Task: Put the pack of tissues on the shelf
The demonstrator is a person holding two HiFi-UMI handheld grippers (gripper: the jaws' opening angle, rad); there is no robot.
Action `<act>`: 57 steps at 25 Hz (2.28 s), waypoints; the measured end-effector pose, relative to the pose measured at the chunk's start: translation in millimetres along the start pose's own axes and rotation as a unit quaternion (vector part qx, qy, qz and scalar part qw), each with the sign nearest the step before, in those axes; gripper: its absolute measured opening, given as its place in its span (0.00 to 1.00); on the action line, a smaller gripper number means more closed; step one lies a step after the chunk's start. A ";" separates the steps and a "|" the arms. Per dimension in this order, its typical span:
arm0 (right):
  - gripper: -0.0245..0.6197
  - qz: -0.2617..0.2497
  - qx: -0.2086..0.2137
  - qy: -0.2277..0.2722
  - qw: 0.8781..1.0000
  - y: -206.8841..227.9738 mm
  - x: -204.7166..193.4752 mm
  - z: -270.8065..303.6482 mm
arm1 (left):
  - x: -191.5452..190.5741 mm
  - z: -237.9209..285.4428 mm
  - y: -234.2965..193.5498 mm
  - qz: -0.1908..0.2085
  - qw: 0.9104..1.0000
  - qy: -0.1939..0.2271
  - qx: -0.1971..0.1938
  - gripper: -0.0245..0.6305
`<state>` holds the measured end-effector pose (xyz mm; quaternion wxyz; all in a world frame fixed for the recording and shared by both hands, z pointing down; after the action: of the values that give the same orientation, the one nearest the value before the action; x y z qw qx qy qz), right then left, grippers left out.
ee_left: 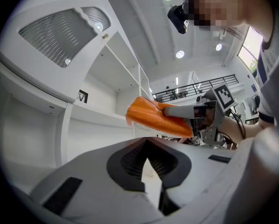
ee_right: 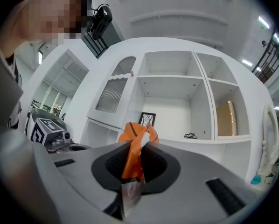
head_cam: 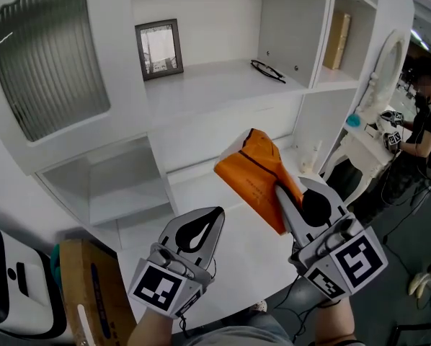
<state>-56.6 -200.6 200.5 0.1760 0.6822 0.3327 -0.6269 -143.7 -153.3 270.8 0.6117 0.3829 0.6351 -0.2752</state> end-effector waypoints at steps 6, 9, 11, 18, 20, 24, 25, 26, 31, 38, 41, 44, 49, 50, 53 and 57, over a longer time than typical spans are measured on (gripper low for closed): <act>0.11 -0.013 0.020 0.022 0.999 8.4 6.3 7.5 | -8.1 4.1 6.6 -0.007 1.000 -0.012 0.018 0.08; 0.11 -0.015 0.032 0.026 0.999 22.7 16.6 23.0 | -1.5 14.6 -3.1 0.000 0.999 -0.005 0.033 0.08; 0.11 -0.017 0.039 0.028 0.999 29.7 21.3 30.5 | -2.4 19.7 -5.3 -0.009 0.999 -0.013 0.041 0.08; 0.11 -0.023 0.060 0.038 0.997 44.0 30.5 50.9 | -5.2 28.7 -9.6 -0.016 0.997 -0.024 0.067 0.08; 0.11 -0.026 0.065 0.042 0.997 46.8 32.9 56.3 | -6.3 29.7 -11.6 -0.016 0.997 -0.027 0.075 0.08; 0.11 -0.027 0.077 0.047 0.996 51.1 36.6 67.5 | -7.2 31.4 -15.9 -0.014 0.995 -0.031 0.090 0.08; 0.11 -0.027 0.080 0.048 0.995 51.8 37.4 70.3 | -7.1 31.9 -17.1 -0.014 0.995 -0.032 0.093 0.08; 0.11 -0.027 0.083 0.048 0.995 52.4 38.3 73.3 | -6.9 32.3 -18.4 -0.014 0.995 -0.032 0.096 0.08; 0.11 -0.027 0.095 0.054 0.994 55.5 43.0 88.7 | -4.7 32.9 -27.9 -0.009 0.993 -0.029 0.114 0.08; 0.11 -0.031 0.103 0.064 0.992 59.0 50.6 109.1 | -2.2 30.5 -42.2 0.008 0.990 -0.023 0.137 0.08; 0.11 -0.030 0.110 0.068 0.991 60.3 54.1 118.2 | -5.2 30.0 -45.7 -0.002 0.989 -0.036 0.145 0.08; 0.11 -0.033 0.115 0.070 0.990 61.7 57.7 129.0 | -1.4 30.0 -51.7 0.012 0.988 -0.024 0.152 0.08; 0.11 -0.032 0.122 0.069 0.990 62.3 61.8 148.8 | -0.2 28.5 -62.1 0.013 0.986 -0.023 0.162 0.08; 0.11 -0.030 0.125 0.069 0.989 61.9 62.3 150.6 | 0.1 28.0 -62.3 0.014 0.986 -0.023 0.163 0.08; 0.11 -0.031 0.128 0.071 0.989 61.2 62.6 155.1 | 0.7 26.4 -62.6 0.019 0.985 -0.025 0.168 0.08; 0.11 -0.037 0.129 0.073 0.988 60.4 62.2 157.6 | 0.0 25.1 -61.2 0.022 0.984 -0.027 0.172 0.08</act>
<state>-132.6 -333.0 105.4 0.0385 0.7299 0.2863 -0.6195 -179.8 -207.8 261.0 0.5593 0.4889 0.5530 -0.3773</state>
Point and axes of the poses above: the fingertips, and each gripper's own axes: z forward along the fingers, y to its right, x out of its top, the point moved 1 cm from there along -z, backward along the fingers, and after that the axes turned 14 degrees about -x, right-handed, at the moved point
